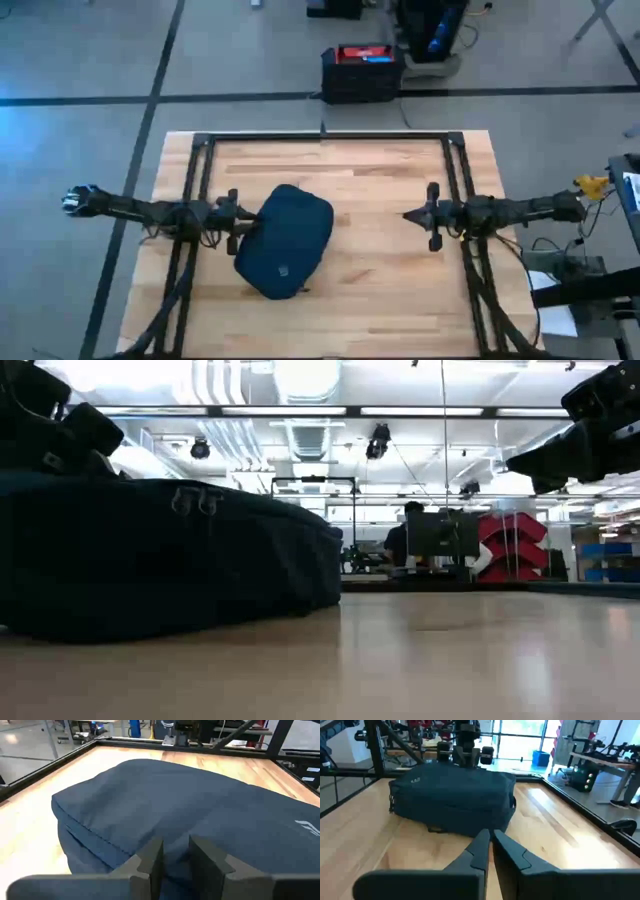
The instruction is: Unpack backpack
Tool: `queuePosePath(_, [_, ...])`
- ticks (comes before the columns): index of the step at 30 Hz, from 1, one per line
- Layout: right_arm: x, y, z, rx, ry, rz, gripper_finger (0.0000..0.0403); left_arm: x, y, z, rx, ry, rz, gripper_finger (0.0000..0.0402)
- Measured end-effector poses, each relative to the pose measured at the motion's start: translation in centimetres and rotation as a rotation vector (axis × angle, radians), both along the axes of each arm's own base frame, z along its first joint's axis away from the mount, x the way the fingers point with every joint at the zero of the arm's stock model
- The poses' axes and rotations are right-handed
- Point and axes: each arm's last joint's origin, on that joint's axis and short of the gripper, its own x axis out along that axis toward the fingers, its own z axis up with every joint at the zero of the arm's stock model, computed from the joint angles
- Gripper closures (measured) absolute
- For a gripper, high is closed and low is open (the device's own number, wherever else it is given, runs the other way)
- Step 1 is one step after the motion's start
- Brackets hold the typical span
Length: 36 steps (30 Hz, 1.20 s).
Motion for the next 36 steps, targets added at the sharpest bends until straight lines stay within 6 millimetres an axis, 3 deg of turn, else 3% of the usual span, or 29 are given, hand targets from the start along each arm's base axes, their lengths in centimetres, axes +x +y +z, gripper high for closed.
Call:
queuePosePath(6, [0.0,0.0,0.4,0.109,-0.052,-0.014,0.0394,0.0,0.0,0.0,0.000,0.000,0.000,0.0325])
queuePosePath(10, [0.1,-0.3,2.4,0.094,-0.332,-0.075,0.0394,0.0,0.0,0.0,0.000,0.000,0.000,0.0325])
queuePosePath(14, [0.5,0.2,4.2,0.023,-0.514,0.069,0.0394,0.0,0.0,0.0,0.000,0.000,0.000,0.0325])
queuePosePath(17, [1.8,0.5,4.3,0.018,-0.505,0.090,0.0394,0.0,0.0,0.0,0.000,0.002,0.000,0.0325])
queuePosePath(23, [7.4,1.1,4.4,0.101,-0.313,0.075,0.0394,0.0,0.0,-0.1,0.001,0.008,0.000,0.0325])
queuePosePath(27, [12.7,1.8,4.2,0.100,-0.182,0.071,0.0394,0.0,0.0,-0.1,0.001,0.010,0.000,0.0325])
queuePosePath(30, [17.0,2.4,4.8,0.085,-0.176,0.071,0.0394,0.0,0.0,-0.1,0.001,0.007,0.000,0.0325])
queuePosePath(36, [24.0,3.2,3.6,0.055,-0.121,0.077,0.0394,0.1,0.0,-0.1,0.002,0.013,0.000,0.0325])
